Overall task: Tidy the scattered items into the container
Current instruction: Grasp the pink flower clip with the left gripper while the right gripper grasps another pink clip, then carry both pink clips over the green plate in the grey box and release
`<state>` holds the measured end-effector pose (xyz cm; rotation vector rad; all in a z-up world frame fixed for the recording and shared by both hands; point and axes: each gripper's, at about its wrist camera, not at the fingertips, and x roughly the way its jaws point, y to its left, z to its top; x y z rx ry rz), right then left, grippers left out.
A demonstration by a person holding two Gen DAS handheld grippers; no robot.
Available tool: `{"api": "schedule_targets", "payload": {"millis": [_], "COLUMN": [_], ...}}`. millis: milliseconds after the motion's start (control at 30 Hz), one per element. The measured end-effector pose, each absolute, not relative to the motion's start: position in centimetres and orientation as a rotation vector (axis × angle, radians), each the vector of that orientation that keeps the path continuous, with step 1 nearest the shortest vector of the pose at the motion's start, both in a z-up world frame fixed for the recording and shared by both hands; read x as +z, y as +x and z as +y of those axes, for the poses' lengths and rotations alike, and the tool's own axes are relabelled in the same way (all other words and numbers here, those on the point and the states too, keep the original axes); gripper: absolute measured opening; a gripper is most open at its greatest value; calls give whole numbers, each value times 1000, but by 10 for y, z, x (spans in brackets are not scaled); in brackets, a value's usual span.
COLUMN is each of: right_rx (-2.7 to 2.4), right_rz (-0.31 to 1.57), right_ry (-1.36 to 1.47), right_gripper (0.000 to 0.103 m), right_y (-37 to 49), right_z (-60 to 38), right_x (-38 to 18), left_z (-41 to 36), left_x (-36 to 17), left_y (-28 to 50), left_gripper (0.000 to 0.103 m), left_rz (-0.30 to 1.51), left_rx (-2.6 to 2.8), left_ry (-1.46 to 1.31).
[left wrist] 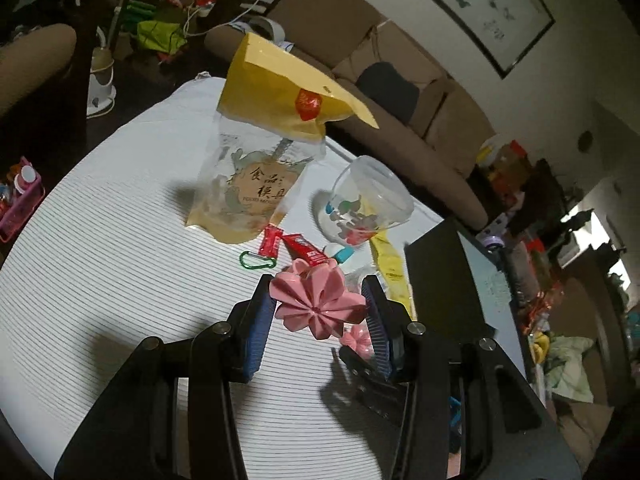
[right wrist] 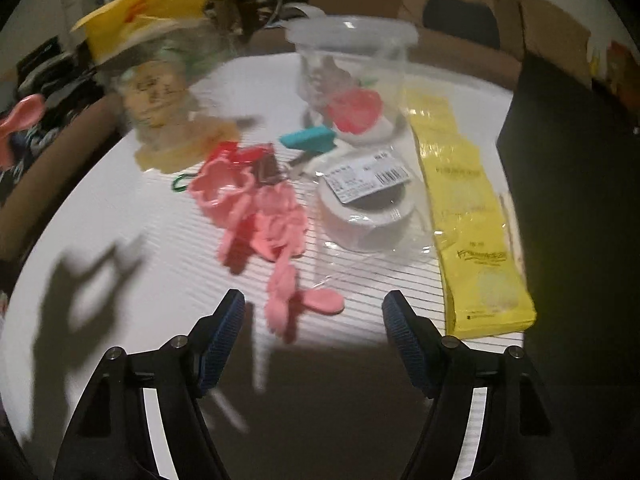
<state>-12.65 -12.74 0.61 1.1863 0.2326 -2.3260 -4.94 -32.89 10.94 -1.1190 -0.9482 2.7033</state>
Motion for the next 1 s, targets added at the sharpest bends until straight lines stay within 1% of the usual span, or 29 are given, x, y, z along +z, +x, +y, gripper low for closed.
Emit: {"api": "schedule_targets", "payload": {"millis": [133,167,200,233,367,467,600,733,900,1000], "right_rx": [-2338,-2339,-2342,-2339,-2295,-2270,-2229,-2199,-2248,-2338], "right_rz": [256,271,296,318,305,250,164,102,21,9], "right_ry": [1187,1182,1165,1147,1145,1129,1086,1018,965,968], "right_gripper": [75,68,54,42,42,42,42,42,42,42], "right_y": [-129,-128,-125,-123,-114,-104,-85,-64,-60,-76], "right_z": [-129,-129,-130,-130,-125,-119,-108,-86,-17,39], "right_x": [6,6,6,7,11,22,54,98,151,171], "left_z": [-328,-329,-329,-330,-328,-324,-314,-293,-241,-194], "left_x": [109,108,108,107,106,106,108,112,123,135], "left_y": [-50,-50,-50,-50,-51,-53,-57,-61,-63,-74], "left_gripper": [41,41,41,41,41,41,41,41,41,41], "left_rz": [-947,-950,-955,-960,-958,-940,-901,-824,-676,-643], "left_rx": [2697,2697,2696,2695,2694,2691,2683,2669,2600,2522], "left_ry": [-1127,-1130,-1132,-1132,-1139,-1148,-1159,-1174,-1183,-1195]}}
